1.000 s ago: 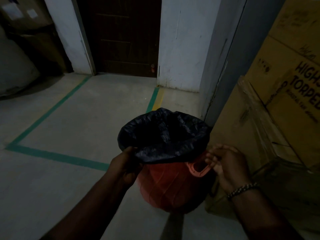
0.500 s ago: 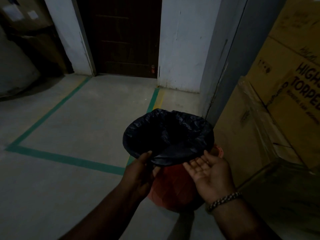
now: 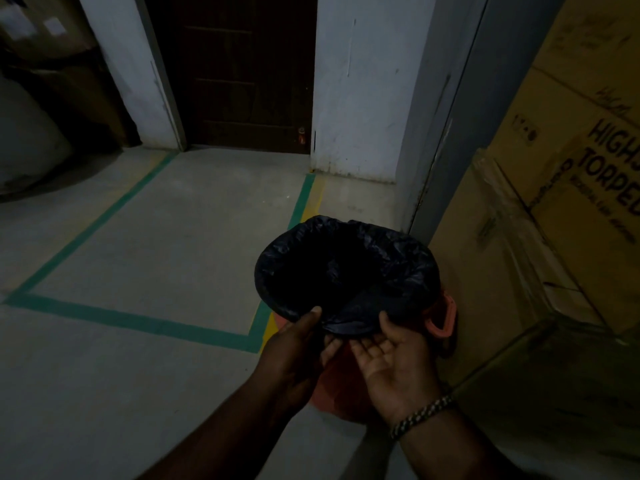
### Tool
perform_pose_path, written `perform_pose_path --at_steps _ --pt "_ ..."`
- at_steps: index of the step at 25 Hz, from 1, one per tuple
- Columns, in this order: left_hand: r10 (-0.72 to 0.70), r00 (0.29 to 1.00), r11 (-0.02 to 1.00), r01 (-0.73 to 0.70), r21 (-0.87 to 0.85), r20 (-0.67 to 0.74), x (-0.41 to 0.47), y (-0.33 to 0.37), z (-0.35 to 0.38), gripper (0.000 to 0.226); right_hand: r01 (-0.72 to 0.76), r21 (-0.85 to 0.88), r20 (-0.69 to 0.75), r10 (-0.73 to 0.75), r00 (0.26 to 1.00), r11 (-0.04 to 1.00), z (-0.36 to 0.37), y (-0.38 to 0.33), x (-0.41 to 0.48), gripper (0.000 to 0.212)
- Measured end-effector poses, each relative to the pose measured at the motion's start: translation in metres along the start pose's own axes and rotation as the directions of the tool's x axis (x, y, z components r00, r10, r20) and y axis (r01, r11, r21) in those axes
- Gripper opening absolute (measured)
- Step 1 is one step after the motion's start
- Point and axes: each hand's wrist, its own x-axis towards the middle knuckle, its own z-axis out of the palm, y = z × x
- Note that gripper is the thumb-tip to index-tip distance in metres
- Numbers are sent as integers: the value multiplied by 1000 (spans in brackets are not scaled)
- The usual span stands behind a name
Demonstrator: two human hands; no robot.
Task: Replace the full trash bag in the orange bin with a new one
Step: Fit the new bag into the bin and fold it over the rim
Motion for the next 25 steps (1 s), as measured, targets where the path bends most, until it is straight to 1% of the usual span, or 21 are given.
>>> perform_pose_path --at_steps 3,6,9,11,13,15,18,20,25 --pt "-33 999 999 33 10 -20 1 2 -2 30 53 -46 -7 -53 999 998 -2 1 9 30" --pt "-37 997 998 34 -43 -70 5 12 -6 31 109 -73 -39 -112 993 991 -6 4 19 35" --pt "-19 993 995 7 -103 -118 11 24 -15 26 122 -83 -64 -127 990 989 -8 1 23 35" --pt "-8 990 994 -7 -107 -139 12 29 -18 21 131 -94 -51 -137 989 987 -8 -4 22 34" --pt "7 987 993 -26 -113 -161 12 32 -19 20 128 -87 -54 -133 990 988 -9 -7 21 35" --pt "25 979 990 -53 -133 -201 17 35 -24 27 128 -91 -58 -134 989 988 -10 -10 22 38" --pt "22 968 986 -62 -155 -250 27 37 -34 42 133 -114 -58 -141 988 985 -13 -11 25 41" --pt "21 965 986 -64 -156 -263 29 34 -34 45 133 -119 -53 -140 989 984 -15 -12 26 41" --pt "23 959 994 -52 -95 -282 20 29 -33 30 124 -138 -38 -131 991 983 -19 -21 24 34"
